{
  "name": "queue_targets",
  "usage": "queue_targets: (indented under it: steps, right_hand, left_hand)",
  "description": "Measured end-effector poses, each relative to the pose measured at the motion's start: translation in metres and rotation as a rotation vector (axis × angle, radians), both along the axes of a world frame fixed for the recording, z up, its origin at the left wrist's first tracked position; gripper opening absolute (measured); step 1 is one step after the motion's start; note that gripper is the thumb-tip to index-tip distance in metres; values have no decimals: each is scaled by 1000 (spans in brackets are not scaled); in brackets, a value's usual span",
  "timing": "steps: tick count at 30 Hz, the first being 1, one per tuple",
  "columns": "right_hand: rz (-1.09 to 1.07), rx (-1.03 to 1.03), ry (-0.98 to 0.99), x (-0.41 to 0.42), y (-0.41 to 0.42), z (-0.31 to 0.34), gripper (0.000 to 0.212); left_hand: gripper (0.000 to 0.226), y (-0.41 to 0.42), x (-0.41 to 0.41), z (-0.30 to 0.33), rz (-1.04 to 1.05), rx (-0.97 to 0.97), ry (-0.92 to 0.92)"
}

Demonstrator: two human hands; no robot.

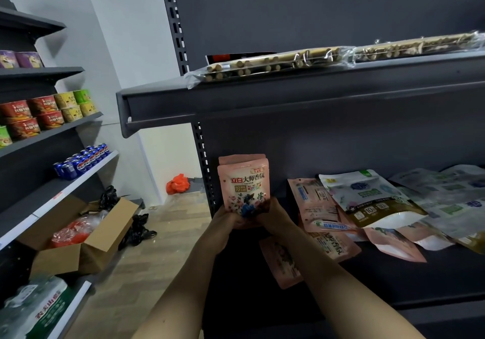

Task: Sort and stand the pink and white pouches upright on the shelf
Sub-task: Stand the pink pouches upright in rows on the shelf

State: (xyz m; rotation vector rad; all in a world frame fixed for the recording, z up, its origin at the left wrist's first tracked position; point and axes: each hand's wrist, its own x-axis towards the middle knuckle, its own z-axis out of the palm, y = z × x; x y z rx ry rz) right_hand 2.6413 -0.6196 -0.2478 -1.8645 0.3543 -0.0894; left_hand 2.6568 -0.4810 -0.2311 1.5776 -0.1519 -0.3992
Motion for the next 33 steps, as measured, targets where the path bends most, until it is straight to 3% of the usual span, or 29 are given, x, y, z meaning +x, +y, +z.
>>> queue_targets:
  steps: [8,14,16,21,26,30,31,33]
  right_hand:
    - [40,-39,-15,42,-16,-39,103]
    - [24,-80,21,44,-28,-42,94]
    - [3,-163,5,11,-23,-13,94]
    - [132,-423,6,-58,-23,36,36]
    - [338,-606,-21,-108,-38,56,35]
    - [285,-617,-67,-122,-47,56,34]
    - [273,-604,-78,-123,-49,55,34]
    - [238,-572,-111,-128,-52,53,34]
  left_hand:
    - [50,1,2,-2,-20,-14,-12]
    - [56,4,-2,0,21,-65,-36]
    - [54,1,-10,7,-8,-60,-74]
    - [65,-9,-3,3,28,-24,-26]
    - [86,-13,-5,10,269,123,2]
    - [66,-20,-43,37,702,379,-60]
    - [50,-23,-54,42,679,441,-156]
    - [17,-29,-78,51,415,569,-385]
